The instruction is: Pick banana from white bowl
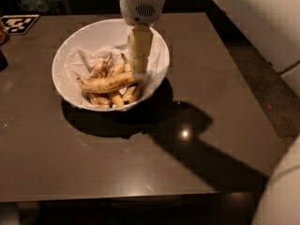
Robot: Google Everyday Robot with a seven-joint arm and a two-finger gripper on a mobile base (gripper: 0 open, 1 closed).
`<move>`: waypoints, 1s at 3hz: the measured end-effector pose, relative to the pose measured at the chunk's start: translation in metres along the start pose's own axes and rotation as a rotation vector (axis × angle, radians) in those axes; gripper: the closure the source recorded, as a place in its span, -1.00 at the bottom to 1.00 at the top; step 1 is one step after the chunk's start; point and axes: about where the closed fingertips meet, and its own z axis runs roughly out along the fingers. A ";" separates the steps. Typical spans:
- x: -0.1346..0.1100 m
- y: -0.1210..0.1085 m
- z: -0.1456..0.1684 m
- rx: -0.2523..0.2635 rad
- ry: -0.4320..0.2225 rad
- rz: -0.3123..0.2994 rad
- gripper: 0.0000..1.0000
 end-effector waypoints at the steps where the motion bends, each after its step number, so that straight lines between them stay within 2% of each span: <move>1: -0.009 0.000 0.023 -0.057 -0.016 -0.004 -1.00; 2: -0.008 0.007 0.030 -0.059 -0.006 0.034 -1.00; 3: -0.014 0.006 0.029 -0.048 -0.042 0.016 -1.00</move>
Offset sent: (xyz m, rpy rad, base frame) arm -0.0242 0.0010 -0.0438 -0.0488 0.1203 -0.0809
